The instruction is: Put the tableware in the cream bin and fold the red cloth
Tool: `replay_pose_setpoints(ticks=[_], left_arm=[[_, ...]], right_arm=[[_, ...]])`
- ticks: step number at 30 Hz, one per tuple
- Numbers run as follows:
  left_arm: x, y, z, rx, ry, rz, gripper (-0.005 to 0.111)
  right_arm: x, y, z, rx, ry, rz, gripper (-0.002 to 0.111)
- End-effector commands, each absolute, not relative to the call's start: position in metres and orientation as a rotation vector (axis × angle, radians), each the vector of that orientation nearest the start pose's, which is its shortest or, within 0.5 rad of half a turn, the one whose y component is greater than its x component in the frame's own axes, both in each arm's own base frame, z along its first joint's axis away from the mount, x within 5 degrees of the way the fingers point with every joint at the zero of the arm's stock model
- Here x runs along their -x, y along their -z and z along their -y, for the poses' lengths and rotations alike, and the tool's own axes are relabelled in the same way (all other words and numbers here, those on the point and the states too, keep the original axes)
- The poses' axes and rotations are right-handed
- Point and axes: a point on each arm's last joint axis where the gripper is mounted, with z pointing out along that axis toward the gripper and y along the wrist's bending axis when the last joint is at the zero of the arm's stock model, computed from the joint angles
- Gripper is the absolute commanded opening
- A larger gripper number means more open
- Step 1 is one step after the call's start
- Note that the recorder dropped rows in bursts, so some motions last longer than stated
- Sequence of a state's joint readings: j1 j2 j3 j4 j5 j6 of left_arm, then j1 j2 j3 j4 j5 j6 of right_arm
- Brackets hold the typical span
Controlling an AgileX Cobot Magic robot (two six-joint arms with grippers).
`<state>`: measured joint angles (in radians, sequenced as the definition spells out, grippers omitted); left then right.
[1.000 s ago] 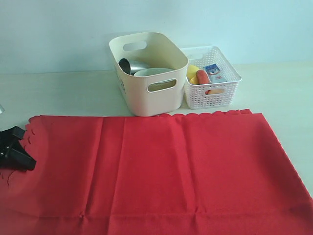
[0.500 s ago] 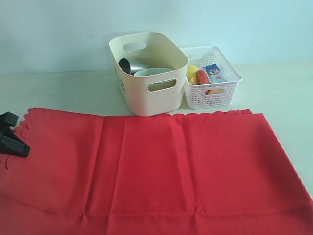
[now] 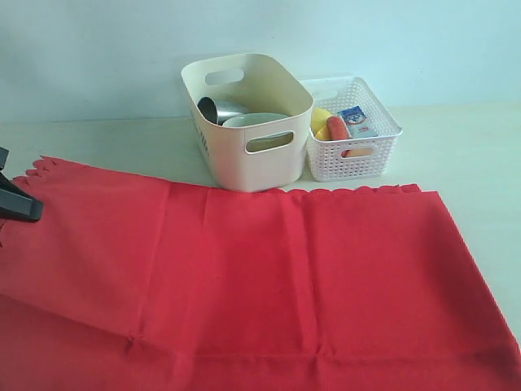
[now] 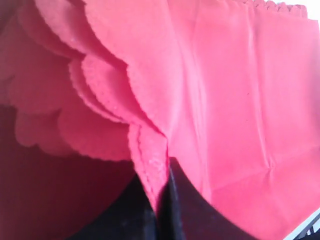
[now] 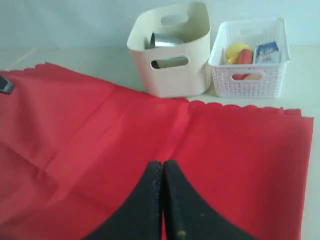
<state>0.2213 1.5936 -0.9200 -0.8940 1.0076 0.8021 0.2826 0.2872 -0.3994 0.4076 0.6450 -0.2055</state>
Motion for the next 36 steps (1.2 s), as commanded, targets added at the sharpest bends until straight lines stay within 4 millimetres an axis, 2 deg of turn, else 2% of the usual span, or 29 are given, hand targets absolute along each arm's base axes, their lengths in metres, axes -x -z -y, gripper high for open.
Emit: replay_pose_setpoints(ticks=[1, 6, 8, 11, 22, 26, 36], left_arm=[[-0.286, -0.222, -0.001, -0.070, 0.937, -2.612, 0.000], [-0.288, -0.224, 0.000, -0.053, 0.960, -2.593, 0.000], [-0.288, -0.224, 0.001, -0.047, 0.966, -2.588, 0.000], [-0.288, -0.225, 0.001, -0.041, 0.972, -2.583, 0.000], [-0.289, -0.225, 0.000, -0.031, 0.962, -2.577, 0.000], [-0.289, -0.225, 0.001, -0.033, 0.965, -2.578, 0.000], [-0.289, -0.225, 0.001, -0.028, 0.980, -2.571, 0.000]], right_arm=[[-0.089, -0.274, -0.047, 0.374, -0.431, -2.257, 0.000], [-0.166, -0.249, -0.063, 0.391, -0.318, -2.641, 0.000], [-0.192, -0.236, -0.067, 0.381, -0.255, -2.742, 0.000], [-0.220, -0.225, -0.073, 0.381, -0.209, -2.803, 0.000], [-0.264, -0.195, -0.074, 0.343, -0.022, -2.878, 0.000], [-0.273, -0.180, -0.072, 0.312, -0.019, -2.898, 0.000], [-0.287, -0.145, -0.049, 0.176, 0.002, -2.989, 0.000]])
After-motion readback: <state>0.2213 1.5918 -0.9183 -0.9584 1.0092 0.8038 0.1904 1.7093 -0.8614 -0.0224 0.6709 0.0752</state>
